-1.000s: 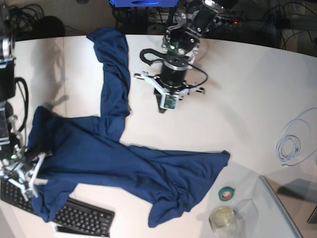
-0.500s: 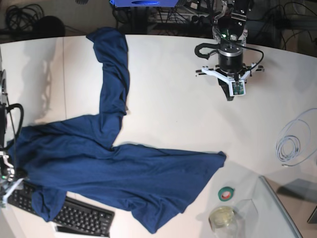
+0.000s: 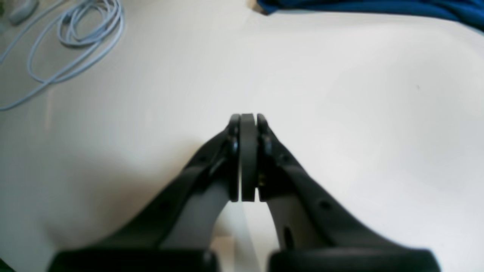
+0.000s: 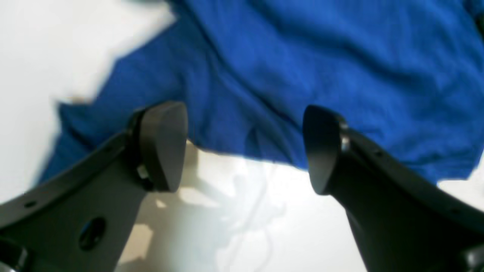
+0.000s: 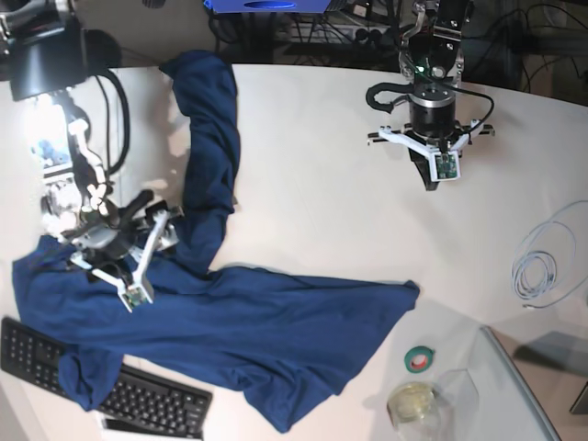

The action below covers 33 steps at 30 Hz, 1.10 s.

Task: Layout the t-shirt on the table in an organized manner, then fold the t-shirt properly
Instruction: 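Release the sleeve and drag the shirt collar edge with the right gripper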

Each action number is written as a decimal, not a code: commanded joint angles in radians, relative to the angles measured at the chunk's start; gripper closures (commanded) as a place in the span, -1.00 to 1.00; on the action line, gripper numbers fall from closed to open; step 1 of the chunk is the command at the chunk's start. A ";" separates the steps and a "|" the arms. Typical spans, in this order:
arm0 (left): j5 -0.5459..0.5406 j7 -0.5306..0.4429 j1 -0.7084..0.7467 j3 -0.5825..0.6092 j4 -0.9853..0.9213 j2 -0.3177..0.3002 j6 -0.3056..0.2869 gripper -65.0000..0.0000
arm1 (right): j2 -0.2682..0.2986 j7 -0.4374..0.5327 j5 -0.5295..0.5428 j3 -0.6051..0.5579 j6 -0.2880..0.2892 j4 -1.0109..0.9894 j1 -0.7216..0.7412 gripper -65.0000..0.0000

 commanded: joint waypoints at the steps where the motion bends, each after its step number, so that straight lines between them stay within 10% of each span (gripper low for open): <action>1: 0.007 -0.022 0.001 -0.002 0.019 -0.003 0.006 1.00 | -0.008 0.003 0.000 0.010 -0.008 -0.001 0.011 -0.35; 13: 0.007 -0.020 0.009 -0.076 0.019 -0.006 0.004 1.00 | -0.142 -0.010 0.000 0.002 -0.008 -0.235 0.056 -0.31; 20: 0.007 -0.020 0.009 -0.189 0.016 -0.009 0.001 1.00 | -0.099 -0.044 0.005 0.011 -0.001 -0.236 0.017 1.00; 33: 0.007 -0.019 0.000 -0.186 0.015 -0.009 0.001 1.00 | -0.039 -0.110 0.005 0.200 -0.001 0.327 -0.360 1.00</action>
